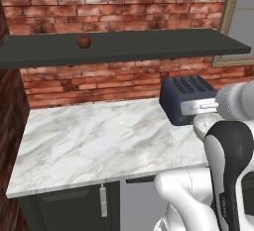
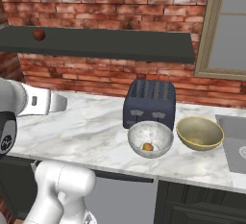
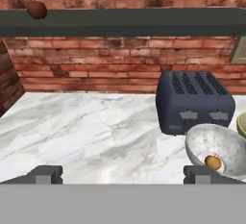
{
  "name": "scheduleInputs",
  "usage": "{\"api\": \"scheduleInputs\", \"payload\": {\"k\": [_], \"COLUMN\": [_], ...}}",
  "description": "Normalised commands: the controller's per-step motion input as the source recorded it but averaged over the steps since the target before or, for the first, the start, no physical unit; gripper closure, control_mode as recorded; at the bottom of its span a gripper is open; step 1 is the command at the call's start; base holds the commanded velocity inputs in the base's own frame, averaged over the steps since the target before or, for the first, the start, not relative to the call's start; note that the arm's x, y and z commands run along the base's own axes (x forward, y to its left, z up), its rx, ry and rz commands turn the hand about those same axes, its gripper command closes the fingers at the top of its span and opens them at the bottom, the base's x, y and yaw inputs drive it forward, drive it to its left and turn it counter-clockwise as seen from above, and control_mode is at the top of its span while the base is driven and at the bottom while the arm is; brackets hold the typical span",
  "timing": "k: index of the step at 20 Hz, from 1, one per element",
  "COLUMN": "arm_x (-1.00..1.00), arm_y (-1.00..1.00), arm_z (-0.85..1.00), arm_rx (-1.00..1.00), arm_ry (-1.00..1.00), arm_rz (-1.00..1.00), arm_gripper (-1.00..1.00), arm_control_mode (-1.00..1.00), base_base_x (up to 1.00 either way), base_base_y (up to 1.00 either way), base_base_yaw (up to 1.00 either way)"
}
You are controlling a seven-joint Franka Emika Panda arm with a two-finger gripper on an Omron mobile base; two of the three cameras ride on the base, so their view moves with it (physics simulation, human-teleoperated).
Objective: Pick the apples from the cabinet and place them in one bowl. Pick the tangerine from the sink and place it in the other bowl.
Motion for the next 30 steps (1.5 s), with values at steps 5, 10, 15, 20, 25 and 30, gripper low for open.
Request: {"api": "scheduleInputs", "payload": {"k": [5, 10, 15, 20, 25, 30], "arm_x": [-0.07, 0.00, 0.00, -0.04, 0.00, 0.00], "arm_y": [0.10, 0.13, 0.19, 0.24, 0.17, 0.19], "arm_z": [0.71, 0.46, 0.07, 0.53, 0.60, 0.13], "arm_rx": [0.01, 0.01, 0.04, 0.01, 0.00, 0.00], "arm_ry": [-0.13, -0.07, -0.10, 0.02, 0.04, 0.12], "arm_rz": [0.00, 0.00, 0.00, 0.07, 0.12, 0.12], "arm_gripper": [-1.00, -1.00, -1.00, -1.00, -1.00, -1.00], "arm_control_mode": [-1.00, -1.00, -1.00, -1.00, -1.00, -1.00], "base_base_x": [0.00, 0.00, 0.00, 0.00, 0.00, 0.00], "base_base_y": [0.00, 0.00, 0.00, 0.00, 0.00, 0.00], "base_base_yaw": [0.00, 0.00, 0.00, 0.00, 0.00, 0.00]}}
